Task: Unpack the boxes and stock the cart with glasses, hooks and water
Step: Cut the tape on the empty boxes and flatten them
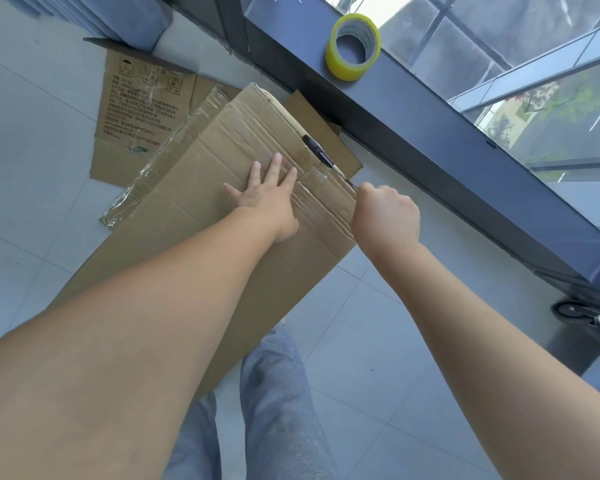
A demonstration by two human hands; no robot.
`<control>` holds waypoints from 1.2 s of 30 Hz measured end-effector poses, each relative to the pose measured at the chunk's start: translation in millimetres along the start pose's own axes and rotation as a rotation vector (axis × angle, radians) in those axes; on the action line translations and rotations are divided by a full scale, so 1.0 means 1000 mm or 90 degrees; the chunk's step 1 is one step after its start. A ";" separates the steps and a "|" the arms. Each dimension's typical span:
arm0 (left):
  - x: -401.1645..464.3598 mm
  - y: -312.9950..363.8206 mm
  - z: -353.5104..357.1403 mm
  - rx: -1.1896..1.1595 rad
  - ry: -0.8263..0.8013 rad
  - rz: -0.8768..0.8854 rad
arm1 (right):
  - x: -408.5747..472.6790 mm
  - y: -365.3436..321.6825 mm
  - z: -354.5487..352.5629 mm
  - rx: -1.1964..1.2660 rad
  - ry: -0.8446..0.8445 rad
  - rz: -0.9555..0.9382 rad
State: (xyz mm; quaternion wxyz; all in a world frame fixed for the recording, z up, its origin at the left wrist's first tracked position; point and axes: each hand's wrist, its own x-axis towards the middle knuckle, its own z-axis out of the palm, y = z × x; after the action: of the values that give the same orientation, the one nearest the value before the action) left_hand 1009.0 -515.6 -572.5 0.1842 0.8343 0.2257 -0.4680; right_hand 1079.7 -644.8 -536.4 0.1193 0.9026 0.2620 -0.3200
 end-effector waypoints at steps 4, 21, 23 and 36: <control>0.000 0.002 -0.002 0.001 -0.012 -0.001 | -0.009 0.009 0.006 0.000 -0.009 0.000; -0.011 -0.036 -0.003 0.027 0.018 0.094 | -0.049 0.006 0.029 0.280 0.094 0.206; -0.014 -0.050 -0.001 0.067 0.030 0.101 | -0.041 -0.010 0.027 0.500 0.138 0.255; -0.015 -0.097 0.012 0.219 0.058 0.124 | -0.015 -0.098 0.027 0.871 0.056 0.453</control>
State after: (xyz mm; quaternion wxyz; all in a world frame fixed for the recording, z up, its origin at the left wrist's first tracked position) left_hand 941.1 -444.4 -575.0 0.0732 0.8918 0.0689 -0.4410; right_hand 1002.0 -579.7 -552.0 -0.3801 0.8172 -0.2957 -0.3165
